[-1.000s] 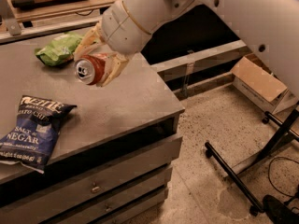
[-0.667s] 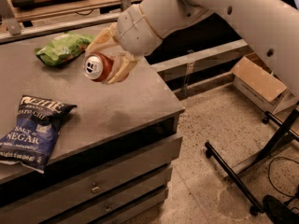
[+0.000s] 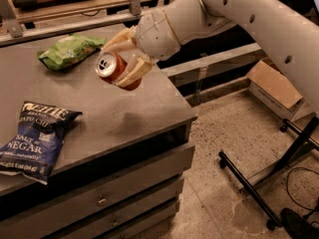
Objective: Place coke can upright
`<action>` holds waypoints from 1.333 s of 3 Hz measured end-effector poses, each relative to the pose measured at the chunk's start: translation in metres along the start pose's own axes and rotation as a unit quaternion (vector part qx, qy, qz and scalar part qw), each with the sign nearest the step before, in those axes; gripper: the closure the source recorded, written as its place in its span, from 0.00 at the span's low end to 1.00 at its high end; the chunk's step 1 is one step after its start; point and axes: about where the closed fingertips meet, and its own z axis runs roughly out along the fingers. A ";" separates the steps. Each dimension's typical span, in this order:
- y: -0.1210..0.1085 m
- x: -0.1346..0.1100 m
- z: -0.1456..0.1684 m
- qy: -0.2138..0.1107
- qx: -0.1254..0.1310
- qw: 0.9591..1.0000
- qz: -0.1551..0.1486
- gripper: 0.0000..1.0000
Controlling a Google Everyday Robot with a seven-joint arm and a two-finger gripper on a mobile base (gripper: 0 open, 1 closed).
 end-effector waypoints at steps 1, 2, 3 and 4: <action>0.003 0.007 0.002 -0.032 -0.003 0.999 0.031 1.00; 0.012 0.015 0.009 -0.086 0.013 0.995 0.059 1.00; 0.023 0.008 0.016 -0.159 0.051 0.983 0.083 1.00; 0.023 0.008 0.016 -0.158 0.050 0.983 0.082 1.00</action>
Offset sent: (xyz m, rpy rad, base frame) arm -0.0115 -0.0099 -0.0393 0.3701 0.2700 0.0065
